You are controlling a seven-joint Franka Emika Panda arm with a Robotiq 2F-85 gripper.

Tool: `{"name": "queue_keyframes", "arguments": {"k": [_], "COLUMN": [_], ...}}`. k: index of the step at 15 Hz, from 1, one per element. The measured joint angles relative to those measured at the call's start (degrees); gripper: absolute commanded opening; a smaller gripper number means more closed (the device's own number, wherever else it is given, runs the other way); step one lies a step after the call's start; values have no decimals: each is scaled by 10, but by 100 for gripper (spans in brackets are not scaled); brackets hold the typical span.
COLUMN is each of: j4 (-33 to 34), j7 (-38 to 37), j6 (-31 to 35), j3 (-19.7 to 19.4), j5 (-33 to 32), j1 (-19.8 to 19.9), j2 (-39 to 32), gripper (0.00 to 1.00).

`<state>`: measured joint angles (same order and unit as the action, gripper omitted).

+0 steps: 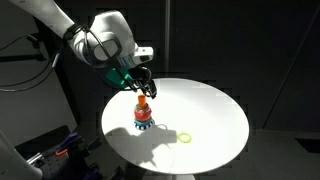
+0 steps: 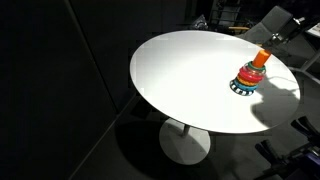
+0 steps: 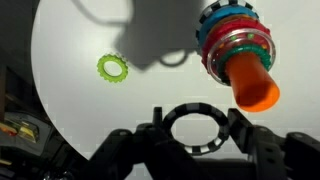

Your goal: Pick up the black and white ring from the ring holder and put it on the table

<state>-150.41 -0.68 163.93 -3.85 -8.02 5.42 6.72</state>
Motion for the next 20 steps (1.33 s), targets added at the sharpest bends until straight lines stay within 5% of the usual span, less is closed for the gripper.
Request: {"name": "queue_keyframes", "arguments": {"k": [11,20], "j4": [-51,-44], "j7": [108,110], "j6": [-40,-28], "j3": [-37,-55], "j5": [104,91], "j1": [3,25], "j2": [-24,-87], "gripper": [41,41]}}
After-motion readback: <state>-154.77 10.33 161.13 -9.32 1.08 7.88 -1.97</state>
